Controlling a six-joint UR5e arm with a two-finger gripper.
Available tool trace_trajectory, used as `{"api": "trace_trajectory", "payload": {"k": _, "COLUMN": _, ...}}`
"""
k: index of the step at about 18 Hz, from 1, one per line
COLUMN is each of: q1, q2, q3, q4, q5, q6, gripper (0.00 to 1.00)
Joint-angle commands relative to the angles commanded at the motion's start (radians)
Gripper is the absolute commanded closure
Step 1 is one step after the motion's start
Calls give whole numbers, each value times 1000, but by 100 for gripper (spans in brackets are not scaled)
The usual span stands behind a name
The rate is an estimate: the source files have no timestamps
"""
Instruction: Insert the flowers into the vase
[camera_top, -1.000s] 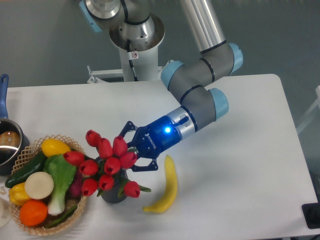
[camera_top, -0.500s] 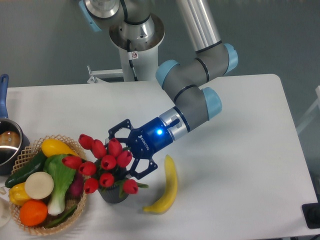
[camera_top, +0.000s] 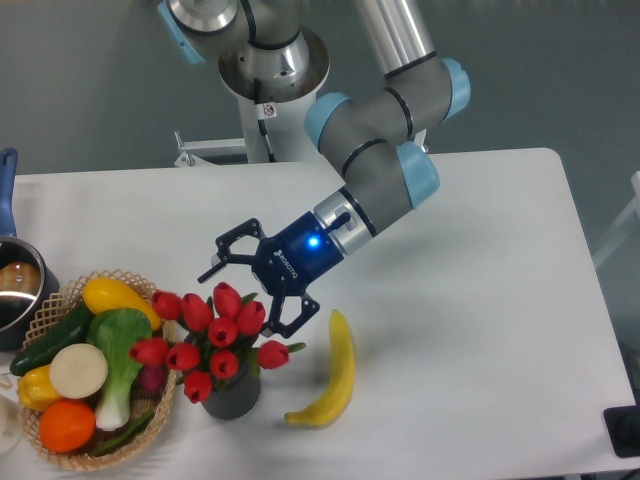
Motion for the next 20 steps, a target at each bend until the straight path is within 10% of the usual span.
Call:
{"api": "trace_trajectory", "payload": {"k": 4, "q1": 20, "q2": 29, "q3": -12, "q4": 0, "q5": 47, "q6": 0, "gripper": 0}}
{"api": "trace_trajectory", "payload": {"k": 13, "q1": 136, "q2": 54, "q3": 176, "q4": 3, "q5": 723, "q6": 15, "gripper": 0}}
{"api": "trace_trajectory", "payload": {"k": 20, "q1": 193, "q2": -8, "q3": 252, "q4": -8, "q5": 1012, "q6": 149, "gripper": 0}}
